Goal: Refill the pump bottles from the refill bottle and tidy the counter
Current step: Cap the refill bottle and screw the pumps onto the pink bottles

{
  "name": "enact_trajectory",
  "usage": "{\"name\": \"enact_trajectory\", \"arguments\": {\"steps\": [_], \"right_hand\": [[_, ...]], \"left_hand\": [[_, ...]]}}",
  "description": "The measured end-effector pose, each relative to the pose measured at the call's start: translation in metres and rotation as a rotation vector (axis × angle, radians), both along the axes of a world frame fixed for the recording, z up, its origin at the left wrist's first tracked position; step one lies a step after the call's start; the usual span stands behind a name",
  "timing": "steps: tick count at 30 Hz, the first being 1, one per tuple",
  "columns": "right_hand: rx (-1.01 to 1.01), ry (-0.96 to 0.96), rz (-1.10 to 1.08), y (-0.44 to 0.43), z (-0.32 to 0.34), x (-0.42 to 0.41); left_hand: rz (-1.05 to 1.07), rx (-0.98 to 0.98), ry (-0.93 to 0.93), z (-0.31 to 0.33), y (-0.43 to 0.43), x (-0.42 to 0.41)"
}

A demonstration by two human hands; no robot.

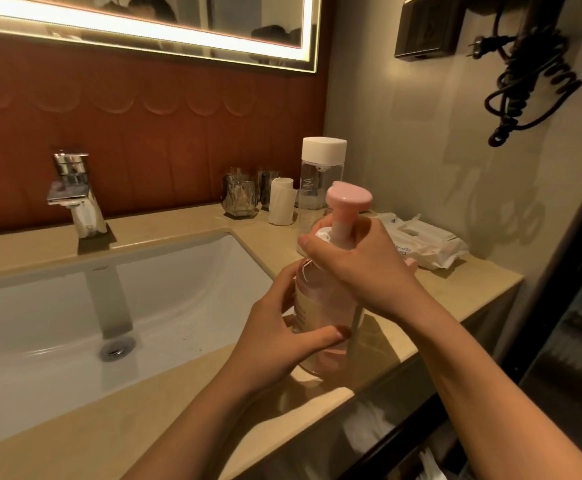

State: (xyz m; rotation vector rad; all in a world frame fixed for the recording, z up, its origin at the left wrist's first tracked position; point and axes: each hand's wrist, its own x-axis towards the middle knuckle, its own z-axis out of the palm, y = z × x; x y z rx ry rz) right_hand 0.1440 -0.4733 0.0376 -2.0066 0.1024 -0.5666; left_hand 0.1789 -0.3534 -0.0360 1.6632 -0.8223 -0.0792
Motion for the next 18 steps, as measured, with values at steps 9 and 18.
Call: {"name": "enact_trajectory", "arguments": {"steps": [9,18], "right_hand": [[-0.093,0.054,0.104,-0.008,0.004,-0.003],[-0.080,0.123,0.415,-0.027,0.011,-0.002]], "left_hand": [[-0.024,-0.009,0.028,0.000,0.001,0.000],[-0.033,-0.022,0.025,0.001,0.000,0.001]]}}
